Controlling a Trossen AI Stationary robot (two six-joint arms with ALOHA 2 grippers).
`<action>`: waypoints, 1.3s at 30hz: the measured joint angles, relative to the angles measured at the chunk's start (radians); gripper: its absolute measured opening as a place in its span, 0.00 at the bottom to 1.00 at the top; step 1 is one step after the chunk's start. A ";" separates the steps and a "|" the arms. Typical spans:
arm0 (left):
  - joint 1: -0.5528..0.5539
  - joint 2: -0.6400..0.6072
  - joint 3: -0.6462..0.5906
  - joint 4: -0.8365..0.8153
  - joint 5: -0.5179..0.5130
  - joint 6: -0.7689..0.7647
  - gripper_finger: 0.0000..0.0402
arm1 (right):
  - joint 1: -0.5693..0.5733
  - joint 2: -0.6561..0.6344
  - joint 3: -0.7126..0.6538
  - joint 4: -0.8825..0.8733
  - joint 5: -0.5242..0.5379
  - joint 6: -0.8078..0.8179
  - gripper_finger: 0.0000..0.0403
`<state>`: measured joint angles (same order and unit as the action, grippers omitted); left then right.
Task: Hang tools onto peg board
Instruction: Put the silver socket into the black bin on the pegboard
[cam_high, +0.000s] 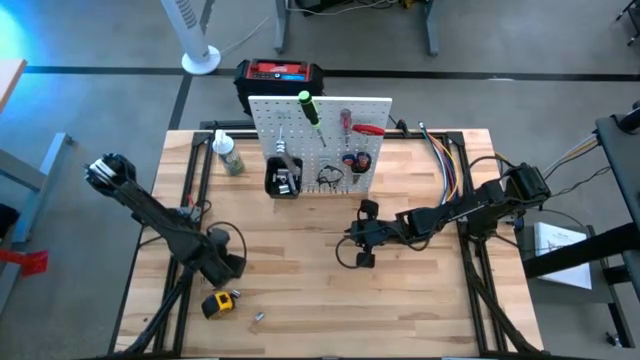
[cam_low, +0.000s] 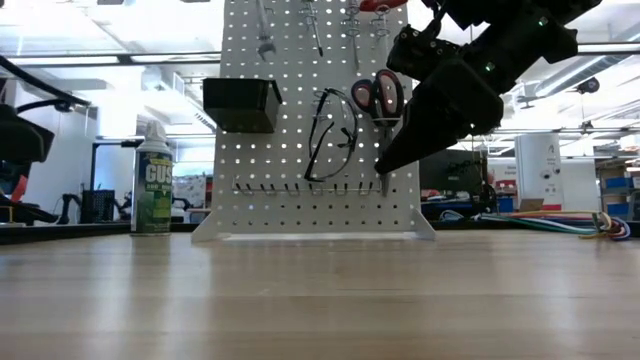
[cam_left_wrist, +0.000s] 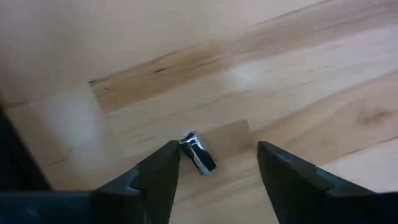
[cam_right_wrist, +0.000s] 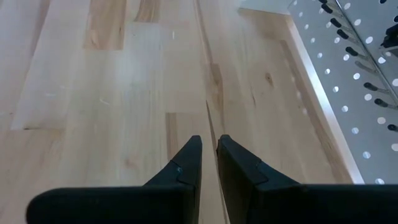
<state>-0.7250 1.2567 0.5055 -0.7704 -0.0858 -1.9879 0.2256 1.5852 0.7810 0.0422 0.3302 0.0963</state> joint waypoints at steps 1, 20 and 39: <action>0.000 -0.001 -0.007 0.003 0.000 -0.007 0.49 | 0.000 0.000 0.000 0.000 0.000 0.000 0.09; 0.019 0.004 0.154 -0.201 -0.216 0.138 0.04 | 0.000 0.000 0.000 0.001 0.001 -0.003 0.09; 0.361 -0.107 0.779 -0.442 -0.792 1.053 0.05 | -0.016 0.000 0.000 0.048 0.000 -0.094 0.09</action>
<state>-0.3642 1.1498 1.2847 -1.2123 -0.8774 -0.9349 0.2095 1.5856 0.7811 0.0901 0.3301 0.0019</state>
